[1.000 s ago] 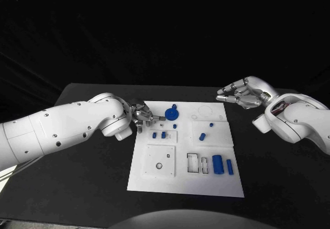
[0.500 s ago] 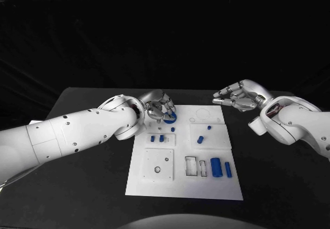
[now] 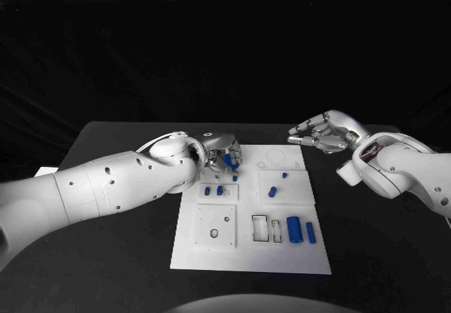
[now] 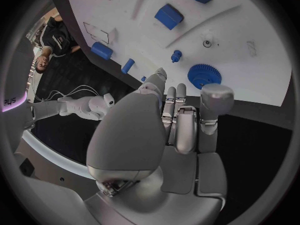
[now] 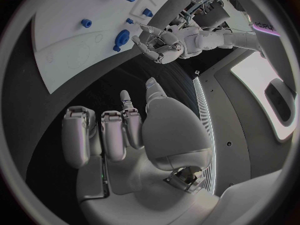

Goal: Assemble the parts on the task board

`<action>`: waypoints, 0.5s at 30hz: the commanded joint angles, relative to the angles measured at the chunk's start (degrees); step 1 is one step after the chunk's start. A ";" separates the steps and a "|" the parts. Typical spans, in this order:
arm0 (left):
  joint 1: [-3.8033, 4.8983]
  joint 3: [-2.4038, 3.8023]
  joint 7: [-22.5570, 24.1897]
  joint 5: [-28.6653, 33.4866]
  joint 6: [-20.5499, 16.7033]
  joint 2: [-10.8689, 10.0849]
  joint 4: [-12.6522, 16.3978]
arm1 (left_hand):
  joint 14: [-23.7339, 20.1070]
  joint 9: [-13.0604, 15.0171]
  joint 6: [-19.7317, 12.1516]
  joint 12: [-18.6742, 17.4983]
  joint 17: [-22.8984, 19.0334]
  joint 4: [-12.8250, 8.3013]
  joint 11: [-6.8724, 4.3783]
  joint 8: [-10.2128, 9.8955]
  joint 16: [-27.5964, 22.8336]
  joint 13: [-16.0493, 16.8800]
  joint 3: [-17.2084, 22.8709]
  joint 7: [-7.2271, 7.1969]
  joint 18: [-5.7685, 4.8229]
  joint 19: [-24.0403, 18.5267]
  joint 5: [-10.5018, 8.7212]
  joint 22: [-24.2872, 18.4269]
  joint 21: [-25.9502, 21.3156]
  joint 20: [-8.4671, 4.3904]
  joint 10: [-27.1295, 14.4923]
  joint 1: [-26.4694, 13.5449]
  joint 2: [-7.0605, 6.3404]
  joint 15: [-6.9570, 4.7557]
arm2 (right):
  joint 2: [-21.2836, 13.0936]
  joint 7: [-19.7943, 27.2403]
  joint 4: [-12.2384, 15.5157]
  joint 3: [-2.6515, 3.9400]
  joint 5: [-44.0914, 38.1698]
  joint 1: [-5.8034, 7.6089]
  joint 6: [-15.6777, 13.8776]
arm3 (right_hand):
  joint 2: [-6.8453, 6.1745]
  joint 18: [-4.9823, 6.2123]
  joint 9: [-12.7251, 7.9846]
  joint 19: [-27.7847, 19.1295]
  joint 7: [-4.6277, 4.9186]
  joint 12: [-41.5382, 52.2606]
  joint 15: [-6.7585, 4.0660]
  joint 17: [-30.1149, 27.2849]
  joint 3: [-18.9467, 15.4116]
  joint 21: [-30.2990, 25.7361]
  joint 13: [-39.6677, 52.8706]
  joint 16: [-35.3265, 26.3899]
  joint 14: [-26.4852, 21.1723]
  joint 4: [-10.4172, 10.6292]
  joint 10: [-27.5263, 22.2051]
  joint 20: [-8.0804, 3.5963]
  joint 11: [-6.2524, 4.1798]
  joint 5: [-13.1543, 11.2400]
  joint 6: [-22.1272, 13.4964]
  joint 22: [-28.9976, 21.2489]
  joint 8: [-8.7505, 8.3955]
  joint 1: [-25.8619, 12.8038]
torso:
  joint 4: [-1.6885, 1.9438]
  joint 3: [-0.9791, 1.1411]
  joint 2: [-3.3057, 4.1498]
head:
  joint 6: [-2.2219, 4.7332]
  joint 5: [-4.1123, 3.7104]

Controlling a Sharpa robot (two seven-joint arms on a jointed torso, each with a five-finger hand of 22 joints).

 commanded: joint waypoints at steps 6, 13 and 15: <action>-0.52 -0.01 -2.15 -5.97 6.91 1.36 -1.89 | 2.61 -0.36 1.47 -1.27 -1.82 0.20 -0.19 -0.94 -0.88 -1.23 0.20 -0.03 -1.17 1.71 -0.23 1.64 1.74 -0.51 1.69 0.02 0.30 -0.38 | 0.22 0.72 0.02 0.00 -0.02 -0.06 0.66 | 0.29 0.69 0.08 -0.26 -0.42 -0.33 -0.01 5.35 -0.40 -0.19 8.77 -0.27 3.98 0.09 0.93 -0.18 -0.01 0.24 -0.11 -0.08 0.32 0.32 | -0.02 -0.01 -0.02 | -0.06 -0.16; -0.92 -0.01 -1.99 -6.16 7.24 1.88 -2.55 | 2.67 -0.63 2.19 -2.27 -2.16 0.33 -0.19 -1.54 -0.89 -2.07 0.56 -0.01 -1.19 1.76 -0.23 1.85 1.88 -0.48 2.69 0.09 0.39 -0.31 | 0.25 0.74 0.02 0.00 -0.02 -0.07 0.67 | 0.33 0.68 0.08 -0.26 -0.42 -0.29 -0.01 5.36 -0.42 -0.18 8.79 -0.26 3.98 0.08 0.95 -0.18 -0.01 0.28 -0.12 -0.07 0.32 0.36 | -0.02 0.03 0.01 | -0.10 -0.33; -0.97 -0.01 -1.95 -6.18 7.14 1.94 -2.62 | 2.69 -0.69 2.40 -2.55 -2.24 0.35 -0.21 -1.71 -0.88 -2.29 0.71 -0.01 -1.18 1.76 -0.22 1.86 1.87 -0.47 2.99 0.16 0.45 -0.28 | 0.24 0.74 0.04 0.00 -0.02 -0.07 0.67 | 0.33 0.68 0.08 -0.26 -0.42 -0.29 -0.01 5.36 -0.42 -0.18 8.79 -0.26 3.98 0.08 0.95 -0.18 -0.01 0.28 -0.12 -0.07 0.32 0.36 | 0.03 0.03 -0.02 | -0.15 -0.36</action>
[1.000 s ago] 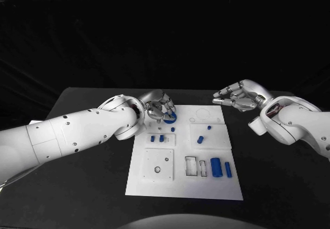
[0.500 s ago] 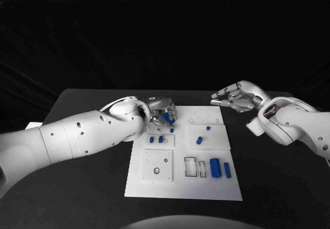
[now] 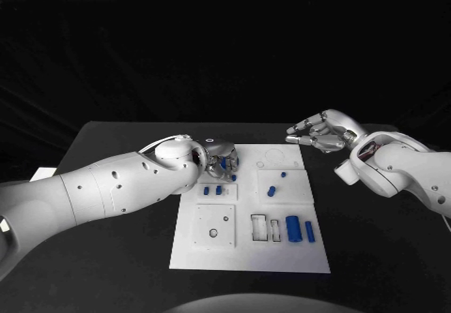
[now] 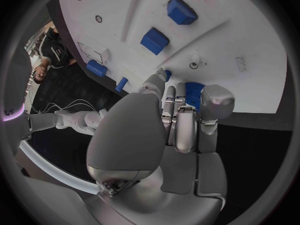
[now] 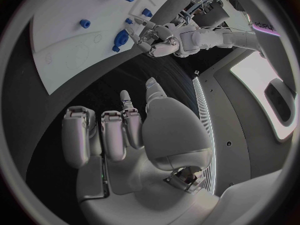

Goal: Assemble the parts on the task board

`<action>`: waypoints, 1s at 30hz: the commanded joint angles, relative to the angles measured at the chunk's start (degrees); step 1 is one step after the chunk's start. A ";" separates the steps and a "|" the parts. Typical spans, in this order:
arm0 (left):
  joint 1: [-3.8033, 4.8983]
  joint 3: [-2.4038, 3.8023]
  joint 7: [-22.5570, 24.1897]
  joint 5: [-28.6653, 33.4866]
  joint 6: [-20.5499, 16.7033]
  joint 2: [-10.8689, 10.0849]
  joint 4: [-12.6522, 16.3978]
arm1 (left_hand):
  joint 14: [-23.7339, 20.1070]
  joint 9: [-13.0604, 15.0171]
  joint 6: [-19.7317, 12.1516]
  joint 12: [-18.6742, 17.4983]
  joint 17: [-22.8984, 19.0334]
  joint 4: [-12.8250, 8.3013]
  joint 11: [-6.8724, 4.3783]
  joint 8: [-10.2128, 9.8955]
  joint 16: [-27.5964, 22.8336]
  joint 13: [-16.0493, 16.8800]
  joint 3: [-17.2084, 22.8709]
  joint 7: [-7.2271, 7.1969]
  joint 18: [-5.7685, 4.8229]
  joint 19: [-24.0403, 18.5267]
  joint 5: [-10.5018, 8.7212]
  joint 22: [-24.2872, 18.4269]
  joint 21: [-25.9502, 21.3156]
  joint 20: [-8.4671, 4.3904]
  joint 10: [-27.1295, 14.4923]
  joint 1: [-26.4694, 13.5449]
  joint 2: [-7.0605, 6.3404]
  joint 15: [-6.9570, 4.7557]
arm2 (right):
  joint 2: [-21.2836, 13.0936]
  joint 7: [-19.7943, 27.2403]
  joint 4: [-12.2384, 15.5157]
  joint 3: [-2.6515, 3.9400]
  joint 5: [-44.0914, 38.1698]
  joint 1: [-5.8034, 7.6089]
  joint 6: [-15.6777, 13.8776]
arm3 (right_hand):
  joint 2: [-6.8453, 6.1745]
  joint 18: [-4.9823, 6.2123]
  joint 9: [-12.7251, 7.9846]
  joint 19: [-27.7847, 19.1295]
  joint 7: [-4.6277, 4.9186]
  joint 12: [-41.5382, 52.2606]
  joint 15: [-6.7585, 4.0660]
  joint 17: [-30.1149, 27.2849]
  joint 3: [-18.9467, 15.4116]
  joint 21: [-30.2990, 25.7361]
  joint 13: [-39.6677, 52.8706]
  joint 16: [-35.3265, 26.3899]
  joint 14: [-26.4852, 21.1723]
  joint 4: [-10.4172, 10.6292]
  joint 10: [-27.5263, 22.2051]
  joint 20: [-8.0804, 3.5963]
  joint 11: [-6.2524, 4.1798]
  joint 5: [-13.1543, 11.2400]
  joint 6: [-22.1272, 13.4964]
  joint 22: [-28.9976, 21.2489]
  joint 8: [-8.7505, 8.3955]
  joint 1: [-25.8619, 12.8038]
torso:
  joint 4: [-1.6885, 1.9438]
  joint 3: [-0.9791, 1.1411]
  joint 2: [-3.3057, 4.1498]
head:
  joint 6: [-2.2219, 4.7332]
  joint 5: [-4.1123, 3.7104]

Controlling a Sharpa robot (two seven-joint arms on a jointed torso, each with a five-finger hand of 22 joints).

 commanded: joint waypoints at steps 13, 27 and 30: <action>-0.31 0.04 -0.10 -1.37 1.23 0.82 -0.55 | 2.77 -0.55 2.09 -2.39 -0.29 -0.40 -0.24 -1.45 0.08 -1.73 3.22 -0.07 -1.17 1.73 -0.18 0.57 0.59 -0.52 2.71 1.80 1.56 -0.41 | 0.13 0.59 0.05 0.00 -0.06 -0.05 0.74 | 0.33 0.69 0.08 -0.26 -0.42 -0.29 -0.01 5.37 -0.42 -0.19 8.79 -0.26 3.98 0.08 0.95 -0.17 -0.01 0.28 -0.12 -0.08 0.32 0.36 | 0.04 0.01 -0.05 | -0.14 -0.13; -0.57 0.05 -0.10 -1.04 2.04 1.33 -0.72 | 2.77 -0.80 2.86 -3.78 -0.43 -0.68 -0.34 -2.27 0.28 -2.58 5.19 -0.14 -1.12 1.66 -0.36 0.60 0.45 -0.65 3.92 1.90 1.25 -0.54 | 0.16 0.56 0.10 0.00 -0.06 -0.05 0.82 | 0.33 0.69 0.08 -0.26 -0.42 -0.29 -0.01 5.37 -0.42 -0.19 8.79 -0.26 3.98 0.08 0.95 -0.17 -0.01 0.28 -0.12 -0.08 0.32 0.36 | 0.05 0.03 -0.05 | -0.32 -0.37; -0.59 0.05 -0.17 -0.97 2.36 1.33 -0.74 | 2.76 -0.84 2.91 -3.97 -0.51 -0.73 -0.33 -2.39 0.27 -2.68 5.38 -0.14 -1.10 1.65 -0.41 0.58 0.39 -0.67 4.03 1.84 1.11 -0.57 | 0.14 0.55 0.12 0.00 -0.06 -0.05 0.83 | 0.33 0.69 0.08 -0.26 -0.42 -0.29 -0.01 5.37 -0.42 -0.19 8.79 -0.26 3.98 0.08 0.95 -0.17 -0.01 0.28 -0.12 -0.08 0.32 0.36 | 0.08 0.03 -0.05 | -0.39 -0.39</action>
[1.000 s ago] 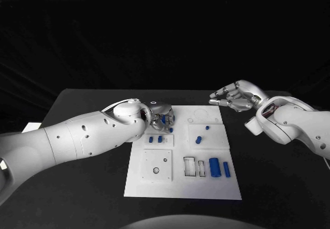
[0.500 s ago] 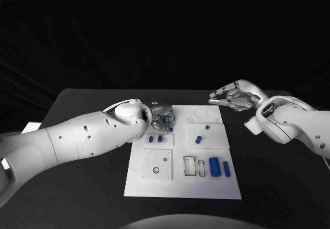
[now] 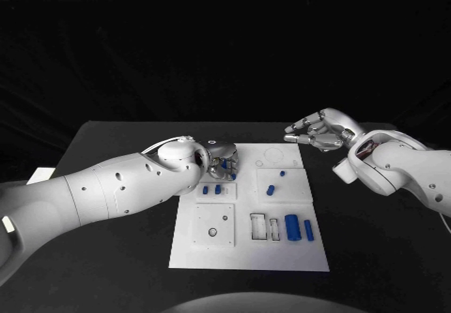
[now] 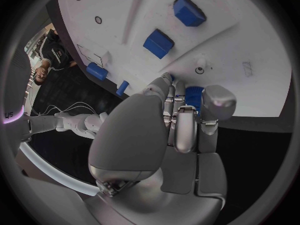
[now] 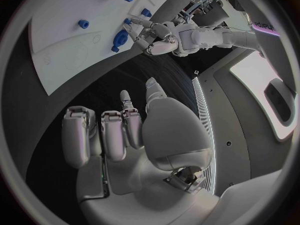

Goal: Assemble the parts on the task board

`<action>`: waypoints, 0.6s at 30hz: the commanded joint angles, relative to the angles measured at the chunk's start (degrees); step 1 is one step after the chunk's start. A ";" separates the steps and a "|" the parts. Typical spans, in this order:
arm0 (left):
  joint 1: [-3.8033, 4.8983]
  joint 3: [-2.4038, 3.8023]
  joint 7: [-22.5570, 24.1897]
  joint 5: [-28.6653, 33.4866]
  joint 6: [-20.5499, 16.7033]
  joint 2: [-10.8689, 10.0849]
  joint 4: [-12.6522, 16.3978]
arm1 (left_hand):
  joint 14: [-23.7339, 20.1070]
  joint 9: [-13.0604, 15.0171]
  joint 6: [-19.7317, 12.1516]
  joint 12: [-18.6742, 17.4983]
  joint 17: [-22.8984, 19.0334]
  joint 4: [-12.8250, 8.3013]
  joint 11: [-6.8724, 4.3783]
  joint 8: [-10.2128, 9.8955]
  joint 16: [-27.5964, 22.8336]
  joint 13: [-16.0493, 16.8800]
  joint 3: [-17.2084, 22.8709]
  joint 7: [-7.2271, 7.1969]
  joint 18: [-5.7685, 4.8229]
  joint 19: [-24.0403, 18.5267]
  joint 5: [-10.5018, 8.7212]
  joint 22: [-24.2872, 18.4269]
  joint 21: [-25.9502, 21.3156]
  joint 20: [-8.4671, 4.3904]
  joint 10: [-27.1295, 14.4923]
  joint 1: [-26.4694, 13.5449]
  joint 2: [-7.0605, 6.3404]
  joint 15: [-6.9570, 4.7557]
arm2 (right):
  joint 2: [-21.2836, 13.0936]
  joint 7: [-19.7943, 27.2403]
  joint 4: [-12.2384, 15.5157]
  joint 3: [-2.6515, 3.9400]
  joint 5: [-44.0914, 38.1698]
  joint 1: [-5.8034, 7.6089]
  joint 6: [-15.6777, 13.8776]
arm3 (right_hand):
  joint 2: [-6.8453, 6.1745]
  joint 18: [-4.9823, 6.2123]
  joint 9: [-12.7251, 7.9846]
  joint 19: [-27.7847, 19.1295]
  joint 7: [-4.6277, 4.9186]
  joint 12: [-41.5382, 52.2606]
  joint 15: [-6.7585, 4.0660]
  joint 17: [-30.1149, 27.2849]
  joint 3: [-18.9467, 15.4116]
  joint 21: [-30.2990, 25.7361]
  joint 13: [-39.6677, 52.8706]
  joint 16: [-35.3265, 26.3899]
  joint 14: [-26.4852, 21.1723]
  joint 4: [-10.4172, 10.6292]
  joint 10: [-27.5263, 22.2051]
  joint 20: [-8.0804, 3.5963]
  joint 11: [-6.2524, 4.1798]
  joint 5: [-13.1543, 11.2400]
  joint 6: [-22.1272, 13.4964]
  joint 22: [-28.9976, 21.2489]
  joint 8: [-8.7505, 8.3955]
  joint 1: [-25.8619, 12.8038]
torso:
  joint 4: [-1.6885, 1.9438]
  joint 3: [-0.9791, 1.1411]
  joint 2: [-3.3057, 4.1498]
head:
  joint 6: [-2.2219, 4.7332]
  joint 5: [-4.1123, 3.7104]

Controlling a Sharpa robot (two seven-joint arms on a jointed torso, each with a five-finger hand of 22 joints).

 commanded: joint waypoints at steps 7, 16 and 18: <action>-0.08 0.02 -0.22 0.13 2.00 0.21 -0.02 | 2.72 -0.25 0.32 -0.90 -0.18 -0.15 0.09 -0.75 0.32 -0.41 0.87 0.13 -0.23 1.42 -0.48 -0.10 -0.10 -0.46 0.44 0.05 -0.88 -0.53 | 0.03 0.51 0.10 0.00 -0.09 -0.04 0.77 | 0.33 0.69 0.09 -0.26 -0.42 -0.29 -0.01 5.39 -0.42 -0.19 8.79 -0.26 3.98 0.08 0.95 -0.17 -0.01 0.28 -0.12 -0.08 0.32 0.36 | 0.03 0.01 -0.04 | -0.20 -0.06; -0.16 0.02 -0.39 0.27 2.08 0.38 -0.16 | 2.66 -0.73 -0.64 -2.37 -0.48 -0.35 0.35 -2.42 0.41 -1.09 2.31 0.06 -0.18 1.35 -0.50 -0.51 -0.72 -0.28 0.50 -0.53 -1.57 -0.14 | 0.04 0.51 0.14 0.00 -0.09 -0.04 0.76 | 0.41 0.69 0.09 -0.26 -0.42 -0.22 -0.01 5.36 -0.46 -0.19 8.83 -0.28 3.98 0.06 0.98 -0.17 -0.01 0.33 -0.11 -0.07 0.33 0.44 | 0.02 0.03 -0.01 | -0.17 -0.15; -0.18 0.02 -0.42 0.28 2.08 0.42 -0.21 | 2.65 -0.74 -0.65 -2.49 -0.52 -0.37 0.40 -2.52 0.41 -1.13 2.43 0.06 -0.18 1.35 -0.50 -0.55 -0.77 -0.24 0.51 -0.58 -1.61 -0.07 | 0.04 0.51 0.14 0.00 -0.09 -0.04 0.76 | 0.41 0.69 0.09 -0.26 -0.42 -0.22 -0.01 5.36 -0.46 -0.19 8.83 -0.28 3.98 0.06 0.98 -0.17 -0.01 0.33 -0.11 -0.07 0.33 0.44 | 0.02 0.02 -0.03 | -0.18 -0.17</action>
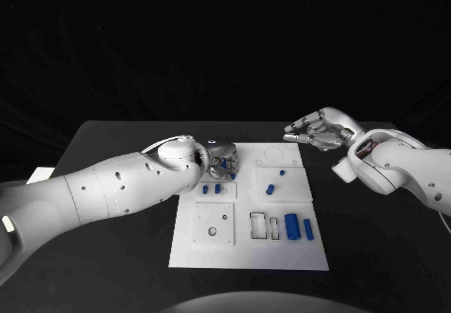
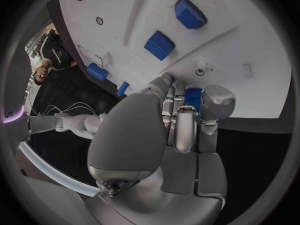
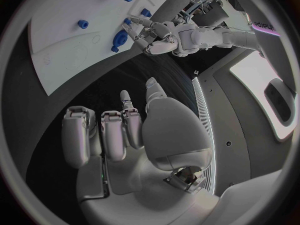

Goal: Assemble the parts on the task board

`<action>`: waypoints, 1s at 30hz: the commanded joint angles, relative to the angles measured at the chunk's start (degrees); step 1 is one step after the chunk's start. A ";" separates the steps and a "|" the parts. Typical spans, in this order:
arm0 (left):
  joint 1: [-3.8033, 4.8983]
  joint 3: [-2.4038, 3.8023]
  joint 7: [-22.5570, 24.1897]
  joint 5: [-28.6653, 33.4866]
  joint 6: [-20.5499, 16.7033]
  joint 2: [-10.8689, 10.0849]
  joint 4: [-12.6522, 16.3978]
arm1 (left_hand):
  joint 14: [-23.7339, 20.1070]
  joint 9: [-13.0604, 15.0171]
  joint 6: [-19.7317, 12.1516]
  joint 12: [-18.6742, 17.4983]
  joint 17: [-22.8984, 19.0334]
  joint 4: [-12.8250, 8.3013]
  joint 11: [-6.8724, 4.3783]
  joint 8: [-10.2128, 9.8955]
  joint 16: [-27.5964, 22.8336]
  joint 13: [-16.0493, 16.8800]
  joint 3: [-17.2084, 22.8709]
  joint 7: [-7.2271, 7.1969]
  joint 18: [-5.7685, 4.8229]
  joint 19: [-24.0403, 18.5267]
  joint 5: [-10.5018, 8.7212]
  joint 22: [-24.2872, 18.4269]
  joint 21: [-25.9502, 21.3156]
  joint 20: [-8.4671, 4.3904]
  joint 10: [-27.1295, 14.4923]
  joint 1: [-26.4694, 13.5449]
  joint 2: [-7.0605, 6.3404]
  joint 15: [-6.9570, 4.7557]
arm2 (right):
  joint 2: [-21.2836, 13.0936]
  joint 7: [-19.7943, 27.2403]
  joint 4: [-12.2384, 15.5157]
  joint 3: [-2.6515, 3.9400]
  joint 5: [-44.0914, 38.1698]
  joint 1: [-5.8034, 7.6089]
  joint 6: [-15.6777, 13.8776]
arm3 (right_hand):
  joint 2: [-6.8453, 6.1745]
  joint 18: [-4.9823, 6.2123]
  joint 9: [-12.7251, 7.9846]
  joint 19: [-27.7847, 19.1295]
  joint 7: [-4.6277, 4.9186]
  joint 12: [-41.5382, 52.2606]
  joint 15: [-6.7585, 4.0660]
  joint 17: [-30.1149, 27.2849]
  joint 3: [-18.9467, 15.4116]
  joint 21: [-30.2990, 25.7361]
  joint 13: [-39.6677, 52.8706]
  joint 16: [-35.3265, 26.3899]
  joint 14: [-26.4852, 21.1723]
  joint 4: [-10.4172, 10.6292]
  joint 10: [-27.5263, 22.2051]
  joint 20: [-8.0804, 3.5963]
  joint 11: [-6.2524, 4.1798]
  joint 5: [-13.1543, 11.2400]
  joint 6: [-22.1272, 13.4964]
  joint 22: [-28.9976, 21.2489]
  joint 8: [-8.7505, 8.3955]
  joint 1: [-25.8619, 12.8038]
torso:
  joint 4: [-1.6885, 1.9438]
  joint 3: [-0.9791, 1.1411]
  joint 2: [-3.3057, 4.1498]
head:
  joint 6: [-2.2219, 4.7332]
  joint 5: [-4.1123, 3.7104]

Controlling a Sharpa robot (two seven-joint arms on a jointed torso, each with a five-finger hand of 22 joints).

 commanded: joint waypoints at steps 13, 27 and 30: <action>-0.37 -0.06 0.08 0.62 1.68 0.57 -0.19 | 2.45 -0.02 0.07 -0.84 -0.24 -0.25 0.22 -0.71 0.27 -0.26 1.52 -0.12 -0.12 1.55 -0.25 -0.33 -0.64 0.08 0.93 -0.08 -0.48 0.12 | 0.17 0.52 0.03 0.01 -0.10 -0.04 0.78 | 0.18 0.69 0.09 -0.26 -0.42 -0.22 -0.01 5.37 -0.30 -0.19 8.83 -0.28 3.98 -0.11 0.98 -0.17 -0.01 0.33 -0.11 -0.07 0.33 0.21 | 0.00 0.03 0.03 | -0.23 -0.17; -0.44 -0.06 -0.09 1.17 1.94 0.63 -0.13 | 2.41 0.16 1.62 -1.55 -0.45 -0.93 -0.07 -0.91 0.40 -0.25 3.41 0.05 0.01 1.60 -0.26 -0.56 -1.05 -0.03 2.61 -0.24 -0.30 -0.07 | 0.22 0.52 0.00 0.01 -0.10 -0.04 0.85 | 0.22 0.67 0.09 -0.23 -0.43 -0.13 -0.01 5.45 -0.32 -0.16 8.88 -0.24 4.00 -0.13 1.02 -0.17 -0.01 0.35 -0.09 0.00 0.34 0.28 | 0.02 0.02 -0.01 | -0.35 -0.26; -0.45 -0.06 -0.21 1.14 1.73 0.65 -0.18 | 2.41 0.30 2.63 -1.63 -0.43 -1.48 -0.21 -0.77 0.50 -0.13 4.52 0.17 -0.01 1.65 -0.52 -0.40 -0.94 -0.08 3.72 0.01 0.14 -0.16 | 0.24 0.54 -0.01 0.01 -0.10 -0.04 0.86 | 0.22 0.67 0.09 -0.23 -0.43 -0.13 -0.01 5.45 -0.32 -0.16 8.88 -0.24 4.00 -0.13 1.02 -0.17 -0.01 0.35 -0.09 0.00 0.34 0.28 | 0.01 0.03 -0.03 | -0.34 -0.29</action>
